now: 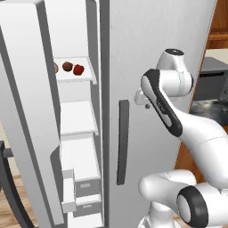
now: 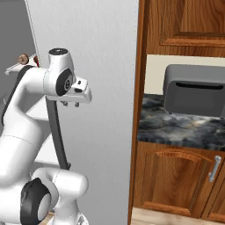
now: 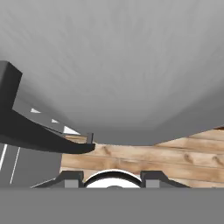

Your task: Take the pear, bell pepper, and mushroom from the freezer and place them in the bowl on the counter.

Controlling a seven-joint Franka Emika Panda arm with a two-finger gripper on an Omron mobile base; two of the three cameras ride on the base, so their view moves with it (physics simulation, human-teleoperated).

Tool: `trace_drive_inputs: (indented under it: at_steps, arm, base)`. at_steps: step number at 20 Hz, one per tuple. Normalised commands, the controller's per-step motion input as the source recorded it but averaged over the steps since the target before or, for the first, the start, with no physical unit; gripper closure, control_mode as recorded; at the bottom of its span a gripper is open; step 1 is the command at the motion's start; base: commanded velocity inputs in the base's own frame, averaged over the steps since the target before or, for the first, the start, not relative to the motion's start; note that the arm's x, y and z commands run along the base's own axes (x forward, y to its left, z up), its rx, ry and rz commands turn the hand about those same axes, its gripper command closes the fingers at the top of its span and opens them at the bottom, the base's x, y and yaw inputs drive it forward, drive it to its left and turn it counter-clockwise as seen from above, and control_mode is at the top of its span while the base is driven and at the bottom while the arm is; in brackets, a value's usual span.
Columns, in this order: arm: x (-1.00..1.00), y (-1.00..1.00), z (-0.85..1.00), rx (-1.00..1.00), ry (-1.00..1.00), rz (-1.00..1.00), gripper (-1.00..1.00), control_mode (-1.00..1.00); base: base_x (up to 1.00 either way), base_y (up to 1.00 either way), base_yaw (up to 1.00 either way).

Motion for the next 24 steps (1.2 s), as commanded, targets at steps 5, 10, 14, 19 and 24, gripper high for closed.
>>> trace_drive_inputs:
  at_steps: [5,10,14,19,24]
  arm:
    - [-0.28,0.02,0.0,-0.01,-0.06,0.0,-1.0,-1.0]
    - [-0.81,0.05,0.06,-0.08,-0.34,0.0,-1.0,-1.0]
    - [-0.79,0.0,0.49,-0.02,-0.32,0.0,-1.0,-1.0]
    - [-0.5,0.0,0.61,0.0,-0.14,0.0,-1.0,-1.0]
    - [-0.27,0.0,0.47,0.0,-0.02,0.0,-1.0,-1.0]
  base:
    - [0.0,0.0,0.0]
    - [0.0,0.0,0.0]
    - [0.0,0.0,0.0]
    - [0.0,0.0,0.0]
    - [0.0,0.0,0.0]
